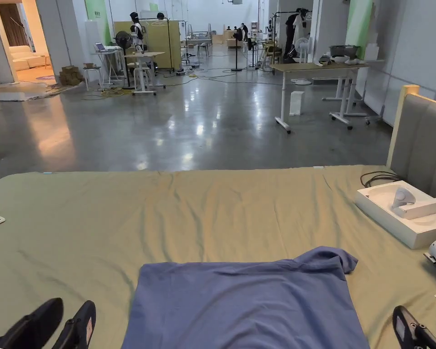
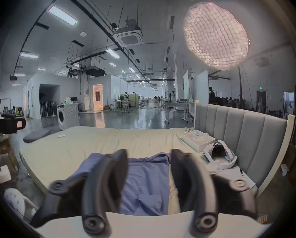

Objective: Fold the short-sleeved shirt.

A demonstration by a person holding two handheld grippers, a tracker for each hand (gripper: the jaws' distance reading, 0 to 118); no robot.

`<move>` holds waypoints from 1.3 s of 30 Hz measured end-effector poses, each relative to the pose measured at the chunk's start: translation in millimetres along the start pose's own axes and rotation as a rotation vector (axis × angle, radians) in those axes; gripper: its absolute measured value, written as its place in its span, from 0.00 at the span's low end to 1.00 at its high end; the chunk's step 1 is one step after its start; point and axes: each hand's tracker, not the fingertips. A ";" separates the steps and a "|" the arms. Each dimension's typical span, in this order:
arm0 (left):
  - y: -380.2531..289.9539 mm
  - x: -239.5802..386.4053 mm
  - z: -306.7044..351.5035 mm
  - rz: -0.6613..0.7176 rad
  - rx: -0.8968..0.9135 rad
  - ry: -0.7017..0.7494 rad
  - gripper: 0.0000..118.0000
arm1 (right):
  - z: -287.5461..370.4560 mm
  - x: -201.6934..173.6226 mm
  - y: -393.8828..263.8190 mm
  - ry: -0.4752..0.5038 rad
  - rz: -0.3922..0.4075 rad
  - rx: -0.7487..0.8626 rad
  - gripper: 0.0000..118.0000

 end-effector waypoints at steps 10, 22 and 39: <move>-10.2 -3.6 -4.3 0.014 -0.036 -0.010 0.01 | -6.0 -4.8 -1.9 -0.012 0.007 -0.032 0.00; -58.8 -43.2 -43.5 0.150 -0.303 -0.053 0.01 | -16.4 -15.0 -15.1 0.034 0.051 -0.108 0.00; -221.1 -97.6 -119.4 0.175 -0.757 -0.086 0.73 | -42.0 -15.7 -63.9 0.076 0.029 -0.319 0.00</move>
